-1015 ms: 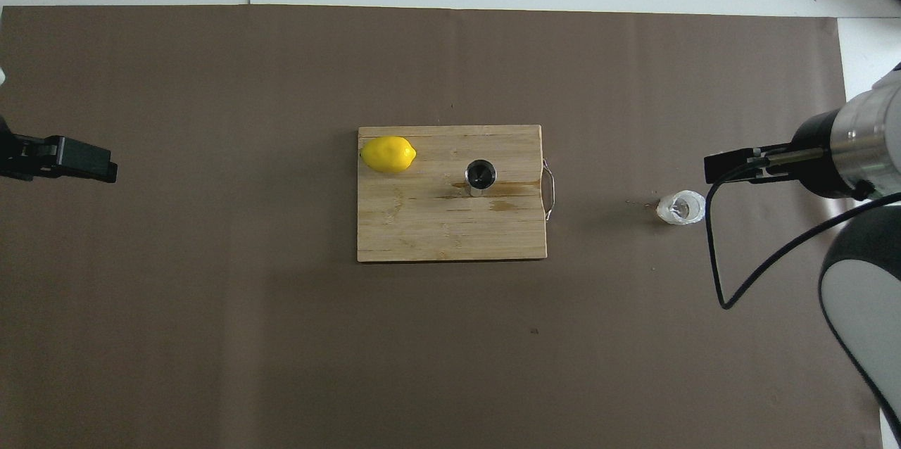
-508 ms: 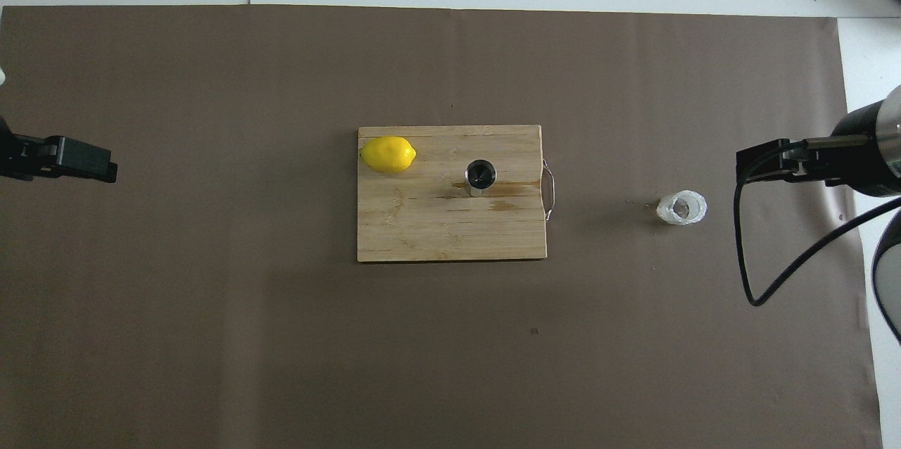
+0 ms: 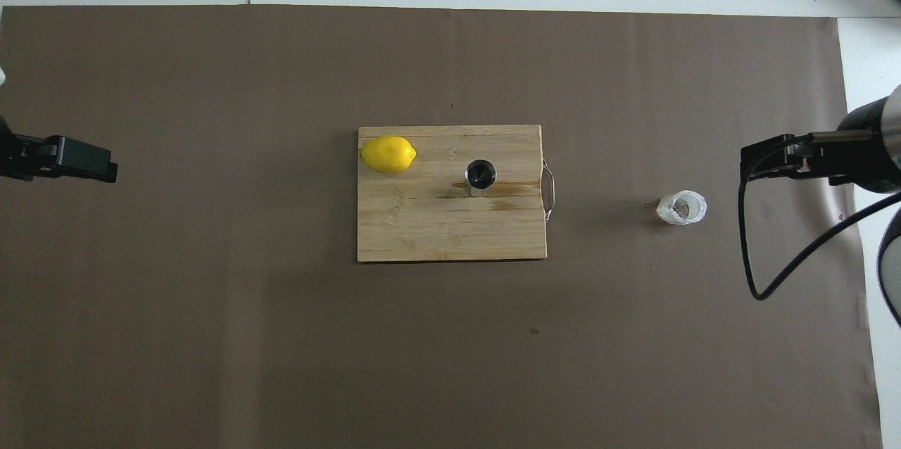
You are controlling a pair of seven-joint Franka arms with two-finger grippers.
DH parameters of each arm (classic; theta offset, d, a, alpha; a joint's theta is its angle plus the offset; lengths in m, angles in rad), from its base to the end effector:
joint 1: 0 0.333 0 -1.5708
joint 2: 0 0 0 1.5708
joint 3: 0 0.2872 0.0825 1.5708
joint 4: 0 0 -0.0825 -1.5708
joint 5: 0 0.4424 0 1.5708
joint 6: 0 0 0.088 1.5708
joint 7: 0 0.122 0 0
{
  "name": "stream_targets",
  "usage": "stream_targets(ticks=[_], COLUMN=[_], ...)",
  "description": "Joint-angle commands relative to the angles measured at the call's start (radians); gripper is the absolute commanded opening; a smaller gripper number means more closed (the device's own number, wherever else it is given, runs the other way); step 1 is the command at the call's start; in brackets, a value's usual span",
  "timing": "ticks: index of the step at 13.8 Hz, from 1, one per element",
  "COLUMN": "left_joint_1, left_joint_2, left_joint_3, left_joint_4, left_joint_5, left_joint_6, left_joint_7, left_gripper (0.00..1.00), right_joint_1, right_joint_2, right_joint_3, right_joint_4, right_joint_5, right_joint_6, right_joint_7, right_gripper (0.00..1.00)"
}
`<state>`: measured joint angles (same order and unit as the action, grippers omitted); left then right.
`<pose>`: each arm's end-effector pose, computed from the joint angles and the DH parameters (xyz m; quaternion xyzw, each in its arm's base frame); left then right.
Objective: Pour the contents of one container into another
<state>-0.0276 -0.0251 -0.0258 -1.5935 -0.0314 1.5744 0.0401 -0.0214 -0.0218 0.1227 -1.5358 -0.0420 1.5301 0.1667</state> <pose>0.6051 -0.0363 0.5843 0.9988 -0.0467 0.0029 0.0154 0.6006 0.0565 0.6089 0.9992 -0.0337 0.0109 0.0210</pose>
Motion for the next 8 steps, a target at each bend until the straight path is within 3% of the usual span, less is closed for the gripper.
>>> stream_targets(ticks=[1,5,8], left_joint_1=[0.005,0.005,0.005], left_joint_2=[-0.018,-0.018,-0.018], left_joint_3=[0.0,0.0,0.0], left_joint_4=[-0.017,-0.017,-0.017], left_joint_5=[-0.005,-0.005,-0.005], left_joint_6=[-0.008,-0.008,-0.008], left_joint_7=[0.006,0.006,0.006], left_gripper=[1.0,1.0,1.0], right_joint_1=[-0.006,0.055,0.051], right_joint_2=[0.01,0.002,0.002], right_joint_3=[0.011,-0.092,-0.1], right_joint_4=[0.026,0.028,0.025], right_joint_5=[-0.003,-0.003,-0.003], right_joint_6=[-0.021,-0.024,-0.028], right_joint_7=[0.024,0.02,0.016], right_gripper=[1.0,1.0,1.0])
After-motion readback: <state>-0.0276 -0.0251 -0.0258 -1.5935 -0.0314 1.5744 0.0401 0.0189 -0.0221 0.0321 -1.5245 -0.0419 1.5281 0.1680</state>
